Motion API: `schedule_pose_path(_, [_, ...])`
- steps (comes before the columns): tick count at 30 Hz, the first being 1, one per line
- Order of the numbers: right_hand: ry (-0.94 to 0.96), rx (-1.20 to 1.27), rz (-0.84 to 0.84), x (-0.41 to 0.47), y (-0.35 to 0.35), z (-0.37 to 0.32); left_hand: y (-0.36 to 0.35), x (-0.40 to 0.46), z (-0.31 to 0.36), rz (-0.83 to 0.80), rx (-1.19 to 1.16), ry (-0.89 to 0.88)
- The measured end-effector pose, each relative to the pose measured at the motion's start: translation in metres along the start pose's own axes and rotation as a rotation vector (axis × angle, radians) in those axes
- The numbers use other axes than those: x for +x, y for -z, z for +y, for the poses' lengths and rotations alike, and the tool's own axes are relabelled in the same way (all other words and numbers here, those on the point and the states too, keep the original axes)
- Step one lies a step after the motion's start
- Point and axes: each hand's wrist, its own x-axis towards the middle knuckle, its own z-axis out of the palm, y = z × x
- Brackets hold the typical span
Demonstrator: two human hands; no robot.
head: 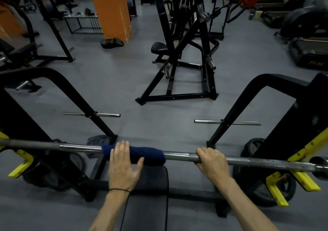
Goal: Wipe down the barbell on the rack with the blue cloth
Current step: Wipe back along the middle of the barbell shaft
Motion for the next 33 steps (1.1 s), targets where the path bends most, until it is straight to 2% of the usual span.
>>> schedule_pose_path(2, [-0.016,-0.014,-0.010,0.002,-0.001,-0.003,-0.009,0.003,0.040,-0.003,-0.051,0.156])
schedule_pose_path(3, [-0.014,-0.012,-0.010,0.001,-0.001,-0.003,-0.014,-0.001,0.069,-0.014,-0.104,0.133])
schedule_pose_path(5, [0.004,-0.019,-0.008,0.000,-0.002,-0.001,-0.026,-0.015,0.131,-0.060,-0.165,-0.076])
schedule_pose_path(7, [0.020,-0.036,-0.007,0.000,-0.002,0.002,-0.030,-0.030,0.163,-0.135,-0.159,-0.275])
schedule_pose_path(9, [0.010,-0.040,0.005,0.000,-0.002,0.003,-0.028,-0.025,0.147,-0.128,-0.142,-0.384])
schedule_pose_path(11, [0.016,-0.048,0.015,0.000,-0.002,0.004,-0.024,-0.018,0.104,-0.108,-0.135,-0.411])
schedule_pose_path(15, [0.051,-0.060,-0.027,0.000,-0.009,0.010,-0.005,-0.003,-0.010,-0.014,-0.051,-0.210])
schedule_pose_path(18, [0.066,-0.128,-0.083,0.009,0.001,0.008,0.000,0.002,-0.024,0.013,0.007,-0.021])
schedule_pose_path(20, [0.055,-0.116,-0.260,0.021,0.019,0.006,-0.012,0.000,0.010,0.037,-0.012,0.044])
schedule_pose_path(21, [0.009,-0.026,-0.468,0.029,0.026,0.007,-0.018,-0.003,0.034,0.030,-0.044,0.021])
schedule_pose_path(24, [-0.212,0.427,-1.024,0.057,0.034,0.021,-0.033,-0.022,0.115,-0.049,-0.159,-0.207])
schedule_pose_path(26, [-0.305,0.598,-1.184,0.063,0.030,0.026,-0.035,-0.035,0.155,-0.129,-0.173,-0.347])
schedule_pose_path(28, [-0.304,0.622,-1.182,0.063,0.026,0.027,-0.030,-0.036,0.165,-0.146,-0.149,-0.412])
schedule_pose_path(29, [-0.280,0.598,-1.127,0.060,0.026,0.026,-0.027,-0.033,0.155,-0.127,-0.139,-0.421])
schedule_pose_path(31, [-0.177,0.418,-0.907,0.050,0.023,0.023,-0.020,-0.029,0.114,-0.130,-0.123,-0.388])
schedule_pose_path(33, [-0.053,0.126,-0.600,0.033,0.021,0.020,-0.013,-0.023,0.057,-0.106,-0.084,-0.325])
